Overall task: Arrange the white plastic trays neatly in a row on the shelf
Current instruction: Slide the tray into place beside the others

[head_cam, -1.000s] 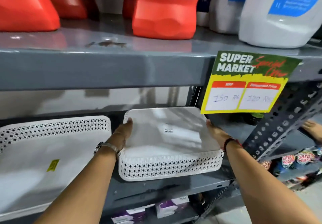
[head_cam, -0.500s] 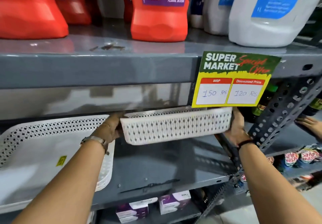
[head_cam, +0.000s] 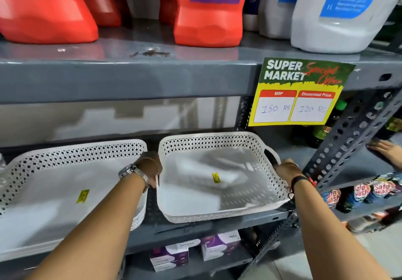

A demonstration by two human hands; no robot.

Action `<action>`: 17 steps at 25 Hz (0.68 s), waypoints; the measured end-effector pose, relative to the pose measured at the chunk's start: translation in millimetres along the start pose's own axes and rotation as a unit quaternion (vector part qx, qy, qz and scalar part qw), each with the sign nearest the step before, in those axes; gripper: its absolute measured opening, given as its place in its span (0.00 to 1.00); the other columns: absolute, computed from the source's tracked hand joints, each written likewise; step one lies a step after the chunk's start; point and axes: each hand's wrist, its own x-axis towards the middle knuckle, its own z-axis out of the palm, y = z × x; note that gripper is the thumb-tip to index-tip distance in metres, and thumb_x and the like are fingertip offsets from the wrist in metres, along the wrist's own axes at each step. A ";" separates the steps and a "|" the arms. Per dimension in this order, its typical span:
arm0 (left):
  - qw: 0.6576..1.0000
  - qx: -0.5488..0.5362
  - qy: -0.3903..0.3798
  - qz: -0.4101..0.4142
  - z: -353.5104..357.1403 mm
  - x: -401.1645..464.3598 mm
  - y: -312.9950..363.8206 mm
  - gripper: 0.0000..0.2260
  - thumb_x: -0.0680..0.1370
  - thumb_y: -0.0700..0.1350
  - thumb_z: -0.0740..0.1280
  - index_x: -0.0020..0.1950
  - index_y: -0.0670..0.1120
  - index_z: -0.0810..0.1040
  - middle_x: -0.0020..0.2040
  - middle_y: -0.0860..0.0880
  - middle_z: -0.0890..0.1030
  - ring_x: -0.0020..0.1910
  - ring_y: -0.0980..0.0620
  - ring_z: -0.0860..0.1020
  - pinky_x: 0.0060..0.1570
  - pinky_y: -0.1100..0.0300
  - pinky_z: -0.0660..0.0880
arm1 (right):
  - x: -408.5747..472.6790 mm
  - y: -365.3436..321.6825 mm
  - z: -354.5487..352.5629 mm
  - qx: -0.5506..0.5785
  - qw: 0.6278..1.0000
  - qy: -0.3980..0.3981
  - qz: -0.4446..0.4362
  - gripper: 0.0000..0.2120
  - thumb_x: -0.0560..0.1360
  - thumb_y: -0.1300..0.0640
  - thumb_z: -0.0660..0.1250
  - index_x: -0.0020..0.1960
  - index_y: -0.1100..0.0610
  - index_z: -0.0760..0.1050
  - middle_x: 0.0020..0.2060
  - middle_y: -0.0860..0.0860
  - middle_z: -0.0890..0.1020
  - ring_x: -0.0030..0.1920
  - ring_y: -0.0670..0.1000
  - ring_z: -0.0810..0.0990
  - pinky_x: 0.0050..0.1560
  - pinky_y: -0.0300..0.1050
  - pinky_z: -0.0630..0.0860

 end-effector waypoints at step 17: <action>0.896 0.231 0.380 0.001 -189.3 22.9 -214.3 0.25 0.75 0.43 0.64 0.70 0.36 0.65 0.68 0.33 0.69 0.67 0.36 0.65 0.67 0.45 0.60 | -172.3 -185.5 204.0 -0.044 0.960 -0.039 -0.273 0.27 0.79 0.49 0.53 0.73 0.62 0.54 0.68 0.62 0.69 0.66 0.62 0.71 0.63 0.53 0.70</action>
